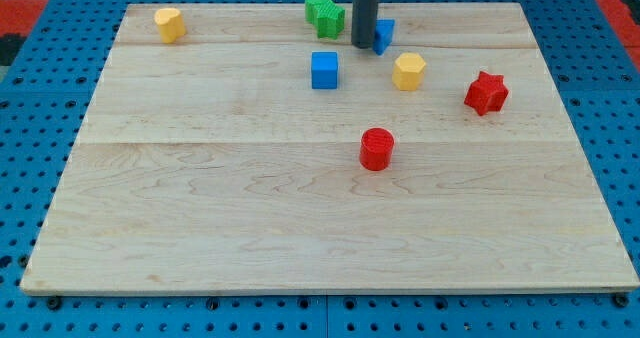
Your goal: Slide the green star down a bit
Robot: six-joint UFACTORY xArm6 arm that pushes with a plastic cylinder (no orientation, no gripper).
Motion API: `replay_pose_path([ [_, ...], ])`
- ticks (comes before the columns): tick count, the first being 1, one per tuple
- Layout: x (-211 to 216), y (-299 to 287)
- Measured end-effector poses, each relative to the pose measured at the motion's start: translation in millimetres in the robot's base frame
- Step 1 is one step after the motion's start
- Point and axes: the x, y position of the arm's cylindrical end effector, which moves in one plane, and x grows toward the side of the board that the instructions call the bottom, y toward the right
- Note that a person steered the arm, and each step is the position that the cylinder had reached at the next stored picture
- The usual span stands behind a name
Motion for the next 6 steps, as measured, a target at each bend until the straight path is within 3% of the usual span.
replay_pose_path([
  [2, -69, 0],
  [5, -66, -82],
  [6, -59, -82],
])
